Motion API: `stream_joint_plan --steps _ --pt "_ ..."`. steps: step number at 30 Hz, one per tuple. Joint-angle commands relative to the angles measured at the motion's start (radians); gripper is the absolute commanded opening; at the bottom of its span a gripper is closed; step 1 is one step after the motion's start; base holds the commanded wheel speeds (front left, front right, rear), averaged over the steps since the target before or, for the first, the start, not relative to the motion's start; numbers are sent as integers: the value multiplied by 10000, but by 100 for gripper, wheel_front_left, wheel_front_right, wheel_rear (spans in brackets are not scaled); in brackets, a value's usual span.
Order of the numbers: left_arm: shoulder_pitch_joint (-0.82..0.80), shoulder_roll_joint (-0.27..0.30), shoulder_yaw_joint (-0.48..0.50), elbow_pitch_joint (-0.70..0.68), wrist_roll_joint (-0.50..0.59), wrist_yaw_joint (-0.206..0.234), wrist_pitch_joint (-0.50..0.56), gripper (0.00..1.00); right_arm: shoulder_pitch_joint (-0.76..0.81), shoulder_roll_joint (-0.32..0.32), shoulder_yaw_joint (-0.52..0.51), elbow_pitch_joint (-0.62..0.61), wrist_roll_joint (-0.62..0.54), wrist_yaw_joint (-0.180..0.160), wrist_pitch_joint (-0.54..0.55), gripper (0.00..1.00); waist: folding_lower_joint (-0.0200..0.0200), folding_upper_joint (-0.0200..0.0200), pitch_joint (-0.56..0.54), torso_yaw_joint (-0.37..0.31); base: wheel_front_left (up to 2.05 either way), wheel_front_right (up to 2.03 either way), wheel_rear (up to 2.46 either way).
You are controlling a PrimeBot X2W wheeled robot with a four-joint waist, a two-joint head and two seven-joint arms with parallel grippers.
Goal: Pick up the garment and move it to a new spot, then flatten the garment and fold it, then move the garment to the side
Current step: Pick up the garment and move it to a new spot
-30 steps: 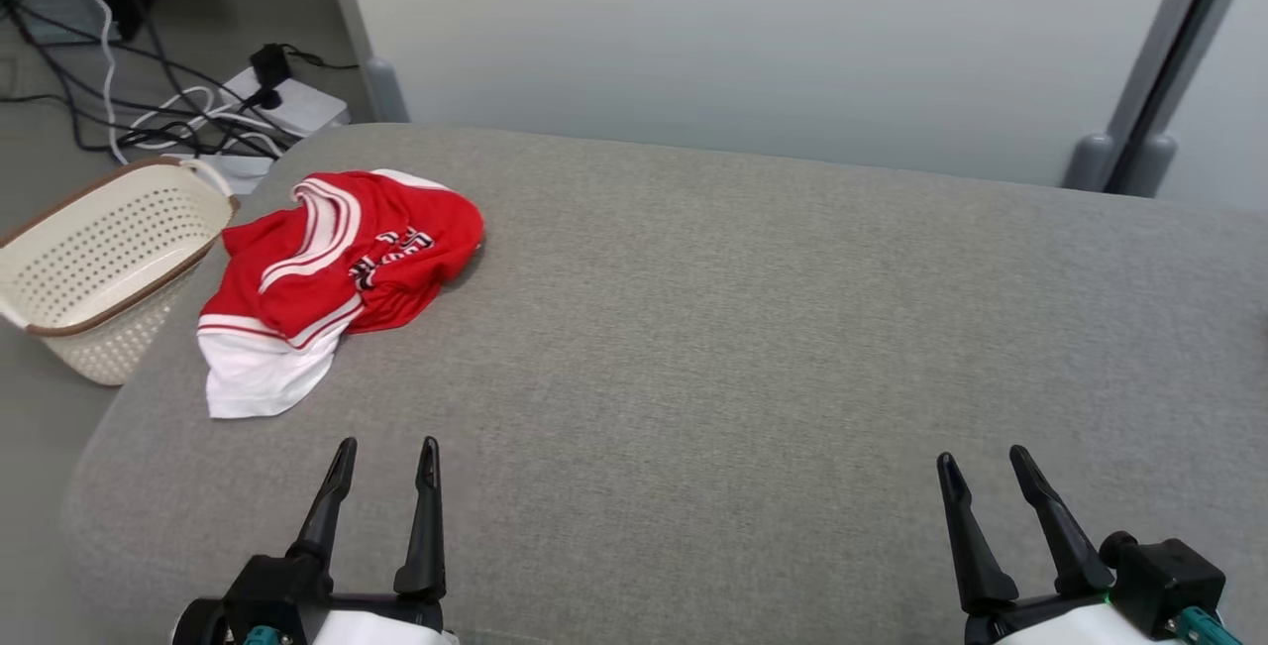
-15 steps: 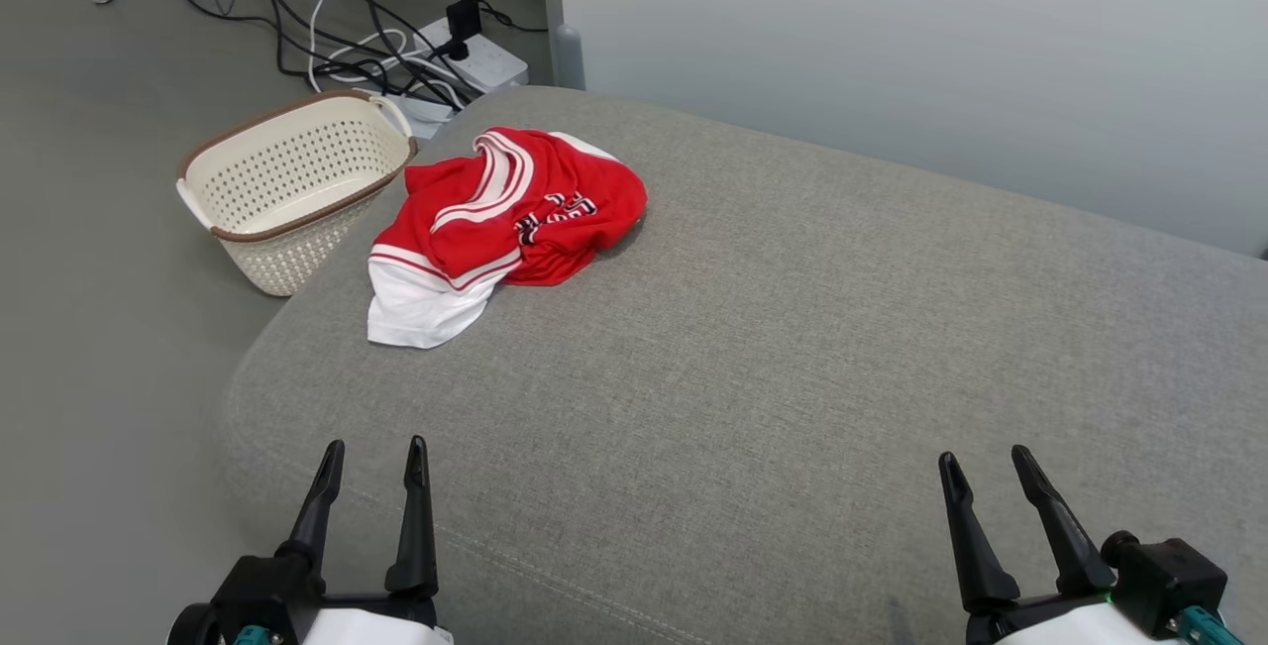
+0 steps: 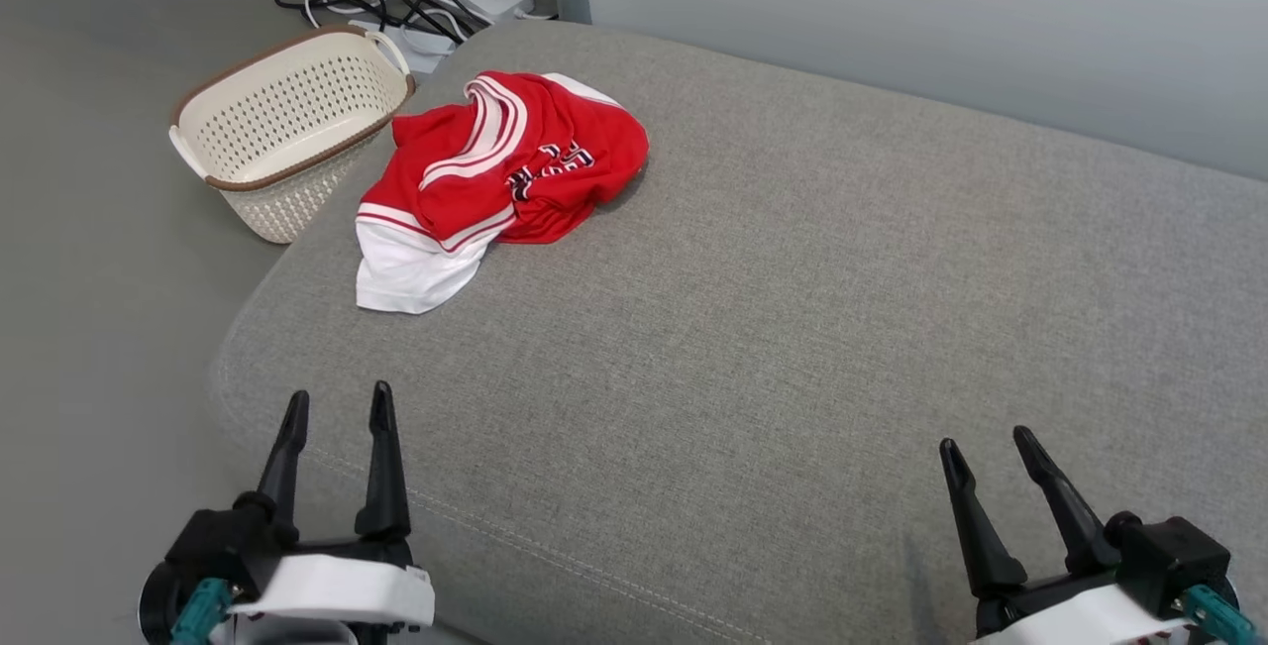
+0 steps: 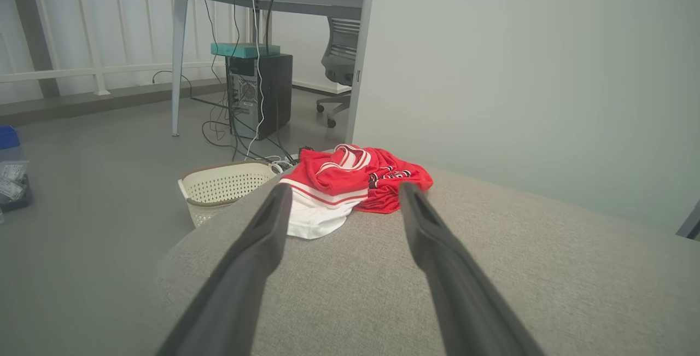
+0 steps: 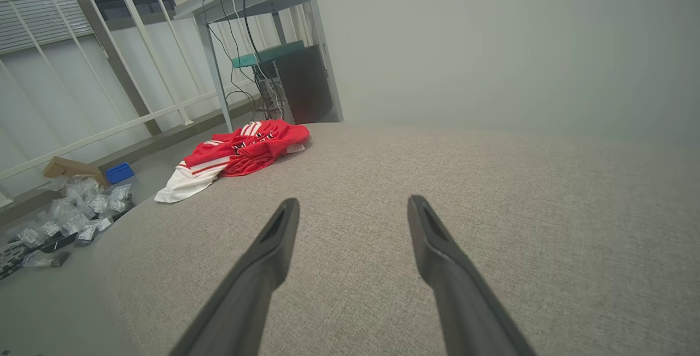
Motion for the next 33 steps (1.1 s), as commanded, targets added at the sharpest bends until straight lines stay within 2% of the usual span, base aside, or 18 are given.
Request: stream_joint_plan --steps 1,8,15,20,33 --pt "-643 49 409 -179 -56 102 -34 100 -423 -206 245 -257 72 2 -61 100 0 0 282 -135 0 0 0" --pt "-2037 49 910 466 -383 -123 -34 100 -1050 -771 439 -194 149 2 -61 100 0 0 1323 -485 0 0 0" --pt "-3792 49 1817 1904 -780 -610 -34 100 -1723 -1317 699 -80 287 2 -61 100 0 0 2168 -989 0 0 0" --pt "-5007 49 2340 3072 -594 -881 -34 100 -2029 -1575 761 -57 377 2 -61 100 0 0 2594 -1297 0 0 0" --pt "-7426 49 3344 5853 -249 -910 -34 100 -2394 -2489 859 -255 444 2 -34 100 0 0 3701 -1574 0 0 0"
